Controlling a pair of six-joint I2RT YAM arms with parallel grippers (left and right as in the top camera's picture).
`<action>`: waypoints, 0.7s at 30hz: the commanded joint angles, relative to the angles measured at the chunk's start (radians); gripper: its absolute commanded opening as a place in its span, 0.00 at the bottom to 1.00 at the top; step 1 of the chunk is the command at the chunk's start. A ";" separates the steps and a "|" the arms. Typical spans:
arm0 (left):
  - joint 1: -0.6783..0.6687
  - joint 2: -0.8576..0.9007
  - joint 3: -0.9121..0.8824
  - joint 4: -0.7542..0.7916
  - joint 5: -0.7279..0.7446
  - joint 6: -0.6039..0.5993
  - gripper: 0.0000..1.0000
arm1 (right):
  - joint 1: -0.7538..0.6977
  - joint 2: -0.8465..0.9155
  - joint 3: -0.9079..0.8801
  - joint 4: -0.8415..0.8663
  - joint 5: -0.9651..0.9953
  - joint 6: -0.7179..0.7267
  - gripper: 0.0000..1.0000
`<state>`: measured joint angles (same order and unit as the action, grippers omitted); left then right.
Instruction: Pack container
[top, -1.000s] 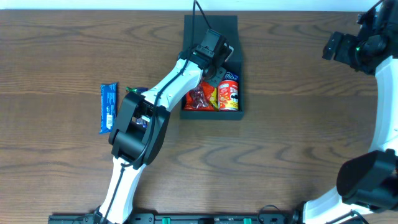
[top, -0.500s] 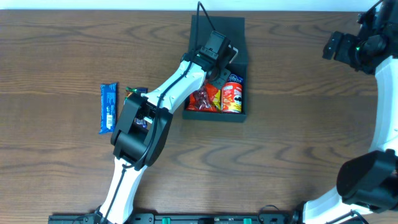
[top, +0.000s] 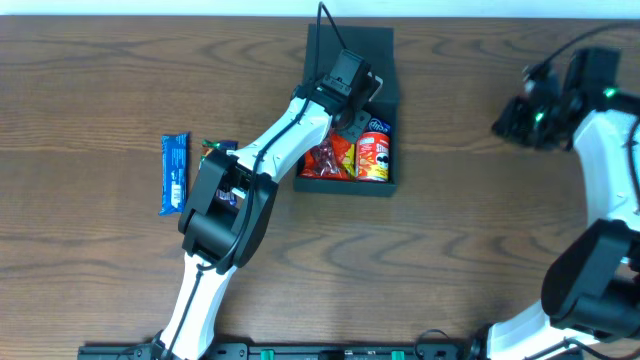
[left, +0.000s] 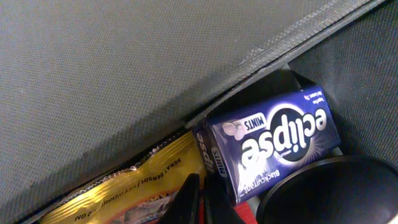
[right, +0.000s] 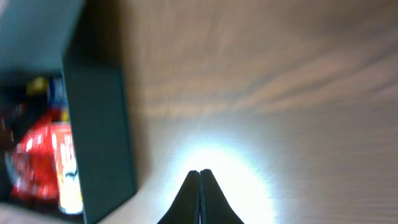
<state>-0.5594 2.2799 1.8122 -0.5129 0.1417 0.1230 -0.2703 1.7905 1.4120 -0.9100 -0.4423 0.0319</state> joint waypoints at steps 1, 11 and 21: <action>-0.004 -0.023 0.016 0.001 -0.011 -0.015 0.06 | 0.029 -0.004 -0.083 0.024 -0.146 -0.034 0.01; -0.004 -0.023 0.016 0.001 -0.011 -0.015 0.06 | 0.228 0.014 -0.229 0.210 -0.160 0.033 0.01; -0.004 -0.023 0.016 0.001 -0.011 -0.042 0.06 | 0.309 0.157 -0.229 0.328 -0.229 0.109 0.01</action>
<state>-0.5594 2.2799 1.8122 -0.5129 0.1417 0.1120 0.0154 1.9285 1.1873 -0.5972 -0.6151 0.1165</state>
